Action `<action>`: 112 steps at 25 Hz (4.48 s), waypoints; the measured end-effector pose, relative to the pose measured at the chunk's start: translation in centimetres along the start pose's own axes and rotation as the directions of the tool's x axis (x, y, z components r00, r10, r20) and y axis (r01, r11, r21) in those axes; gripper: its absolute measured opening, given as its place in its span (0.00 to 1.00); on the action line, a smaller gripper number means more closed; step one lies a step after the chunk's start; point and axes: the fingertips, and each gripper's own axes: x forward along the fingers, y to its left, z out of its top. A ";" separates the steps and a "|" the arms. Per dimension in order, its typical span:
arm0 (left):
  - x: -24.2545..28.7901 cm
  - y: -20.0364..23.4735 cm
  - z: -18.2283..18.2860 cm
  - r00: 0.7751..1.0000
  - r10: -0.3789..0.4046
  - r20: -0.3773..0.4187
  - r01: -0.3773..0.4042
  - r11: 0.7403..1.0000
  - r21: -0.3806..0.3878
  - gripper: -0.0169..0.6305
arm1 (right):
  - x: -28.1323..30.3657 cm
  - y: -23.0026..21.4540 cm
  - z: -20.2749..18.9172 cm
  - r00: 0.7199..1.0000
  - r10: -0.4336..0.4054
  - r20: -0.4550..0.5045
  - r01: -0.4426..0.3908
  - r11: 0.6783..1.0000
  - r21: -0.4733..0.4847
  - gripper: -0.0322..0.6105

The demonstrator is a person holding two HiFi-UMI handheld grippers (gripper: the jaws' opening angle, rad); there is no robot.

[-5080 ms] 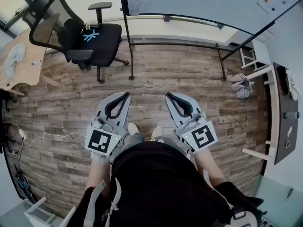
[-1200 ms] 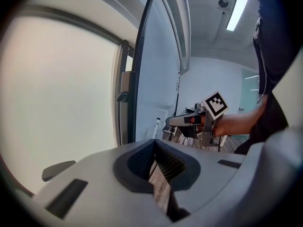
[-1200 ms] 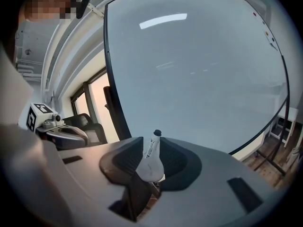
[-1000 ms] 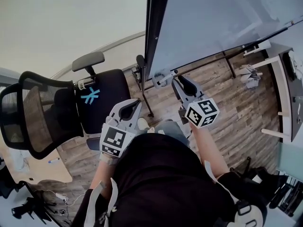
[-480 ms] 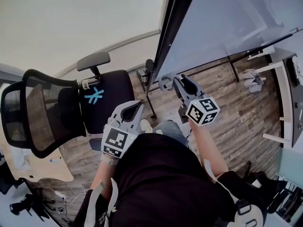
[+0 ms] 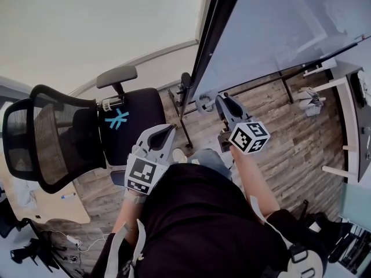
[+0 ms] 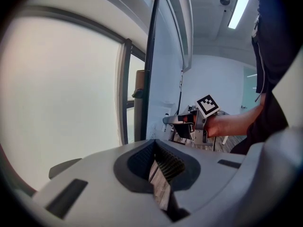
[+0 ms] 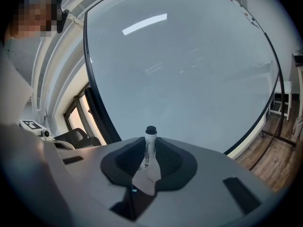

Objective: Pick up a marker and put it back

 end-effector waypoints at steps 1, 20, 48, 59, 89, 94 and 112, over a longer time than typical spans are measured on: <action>-0.1 -0.1 -0.1 1.000 0.000 -0.001 0.000 1.000 0.001 0.04 | -0.1 0.0 0.0 1.000 0.000 0.005 0.000 1.000 0.004 0.17; -0.1 -1.3 1.0 1.000 -0.012 0.024 0.012 1.000 0.010 0.04 | -2.1 1.5 3.3 0.995 0.036 0.096 -0.039 0.999 0.024 0.17; 5.4 -7.3 4.8 0.986 -0.147 0.076 0.144 0.989 0.042 0.04 | -13.2 -1.2 11.3 0.961 -0.055 0.269 0.058 0.998 -0.002 0.17; 8.2 -9.8 6.8 0.975 -0.202 0.093 0.198 0.979 0.047 0.04 | -17.1 -2.8 11.9 0.964 -0.114 0.240 0.149 0.980 -0.132 0.17; 10.8 -12.4 7.6 0.972 -0.216 0.095 0.216 0.976 0.013 0.04 | -21.5 -4.7 6.9 0.973 -0.204 0.113 0.230 0.918 -0.323 0.17; 10.6 -12.2 7.4 0.974 -0.208 0.094 0.208 0.978 0.007 0.04 | -21.2 -4.8 6.7 0.975 -0.197 0.102 0.220 0.922 -0.319 0.17; 8.3 -10.4 6.4 0.986 -0.138 0.089 0.141 0.990 -0.026 0.04 | -18.1 -2.7 9.7 0.988 -0.101 0.118 0.132 0.946 -0.295 0.17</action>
